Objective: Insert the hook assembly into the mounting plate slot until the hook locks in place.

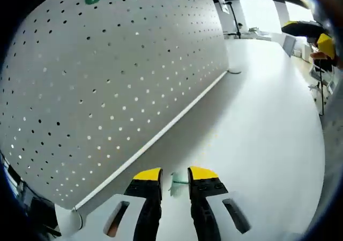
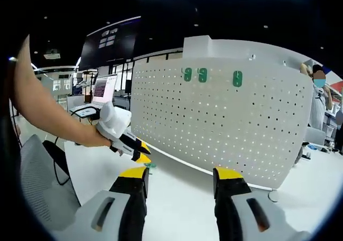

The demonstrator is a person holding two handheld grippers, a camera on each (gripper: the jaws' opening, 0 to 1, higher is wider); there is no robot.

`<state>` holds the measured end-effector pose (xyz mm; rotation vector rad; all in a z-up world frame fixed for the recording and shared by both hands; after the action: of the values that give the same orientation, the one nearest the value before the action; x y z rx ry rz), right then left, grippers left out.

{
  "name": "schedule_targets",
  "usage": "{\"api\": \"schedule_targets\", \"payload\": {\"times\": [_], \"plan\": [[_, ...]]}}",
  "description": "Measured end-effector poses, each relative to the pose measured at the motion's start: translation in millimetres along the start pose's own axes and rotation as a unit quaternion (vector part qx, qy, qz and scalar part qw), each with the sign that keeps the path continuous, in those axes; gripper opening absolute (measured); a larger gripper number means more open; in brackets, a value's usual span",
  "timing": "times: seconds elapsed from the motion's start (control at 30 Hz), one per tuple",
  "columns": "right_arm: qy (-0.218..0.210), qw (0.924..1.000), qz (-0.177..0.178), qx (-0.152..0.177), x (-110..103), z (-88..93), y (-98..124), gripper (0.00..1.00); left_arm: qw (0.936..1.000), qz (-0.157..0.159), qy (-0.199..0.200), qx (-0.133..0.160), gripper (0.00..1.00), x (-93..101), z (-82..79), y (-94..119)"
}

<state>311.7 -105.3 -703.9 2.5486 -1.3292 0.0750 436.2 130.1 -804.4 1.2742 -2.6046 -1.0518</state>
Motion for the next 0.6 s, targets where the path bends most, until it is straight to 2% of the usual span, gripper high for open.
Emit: {"api": "schedule_targets", "payload": {"times": [0.3, 0.6], "plan": [[-0.006, 1.0, 0.005, -0.005, 4, 2.4, -2, 0.47, 0.9998, 0.003, -0.004, -0.018, 0.13, -6.2, 6.5, -12], [-0.011, 0.9999, 0.008, -0.01, 7, 5.0, -3, 0.47, 0.9995, 0.011, -0.006, -0.028, 0.12, -3.9, 9.3, -22]]}}
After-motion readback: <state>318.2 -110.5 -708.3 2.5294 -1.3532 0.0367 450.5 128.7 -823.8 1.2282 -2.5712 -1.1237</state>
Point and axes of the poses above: the point that each gripper's makers call its tool centre point, and the gripper's own axes: y roughly backward along the fingers, x roughly to its right, z roughly out of its underside, the point moved 7 cm from there along y, roughly backward along the fingers, and after that the axes turned 4 degrees about y, right-handed, at the moved point
